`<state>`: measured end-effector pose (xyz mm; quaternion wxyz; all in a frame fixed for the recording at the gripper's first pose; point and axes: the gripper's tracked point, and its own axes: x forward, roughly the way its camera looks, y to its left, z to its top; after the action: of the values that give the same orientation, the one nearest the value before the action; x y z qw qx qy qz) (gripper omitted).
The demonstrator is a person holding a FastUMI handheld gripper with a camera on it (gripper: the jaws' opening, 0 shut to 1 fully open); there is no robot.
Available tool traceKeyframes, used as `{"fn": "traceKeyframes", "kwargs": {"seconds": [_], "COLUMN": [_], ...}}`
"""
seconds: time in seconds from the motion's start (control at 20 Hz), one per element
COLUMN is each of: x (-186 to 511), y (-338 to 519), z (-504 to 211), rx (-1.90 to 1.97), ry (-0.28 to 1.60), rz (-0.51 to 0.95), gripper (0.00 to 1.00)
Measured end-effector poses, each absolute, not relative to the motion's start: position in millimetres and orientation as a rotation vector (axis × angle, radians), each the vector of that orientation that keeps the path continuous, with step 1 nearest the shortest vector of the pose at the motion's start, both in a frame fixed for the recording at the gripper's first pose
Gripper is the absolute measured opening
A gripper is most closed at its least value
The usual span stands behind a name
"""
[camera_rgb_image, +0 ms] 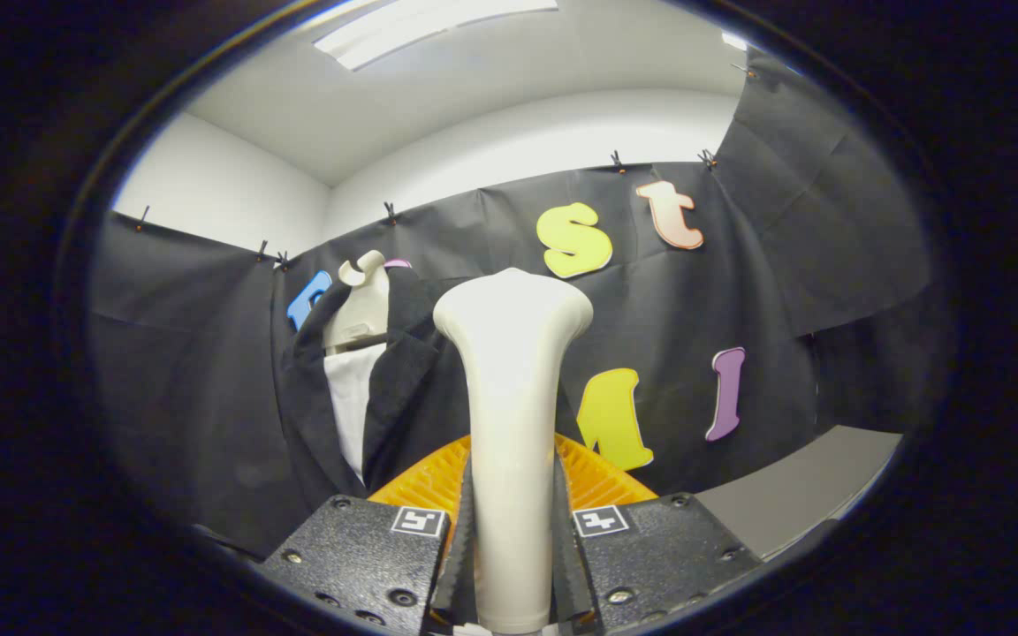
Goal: Iron the clothes twice with a garment steamer, once on the left side and once on the right side.
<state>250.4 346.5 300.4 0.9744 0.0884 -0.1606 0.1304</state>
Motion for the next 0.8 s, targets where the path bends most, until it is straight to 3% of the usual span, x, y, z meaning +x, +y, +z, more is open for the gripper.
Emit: {"fn": "traceKeyframes", "kwargs": {"seconds": [0.35,0.8], "x": [265,260], "y": [379,414], "z": [337,309], "rx": [0.152,0.123], "ry": [-0.391,-0.353], "rz": [0.317,0.38], "gripper": [0.39,0.39]}}
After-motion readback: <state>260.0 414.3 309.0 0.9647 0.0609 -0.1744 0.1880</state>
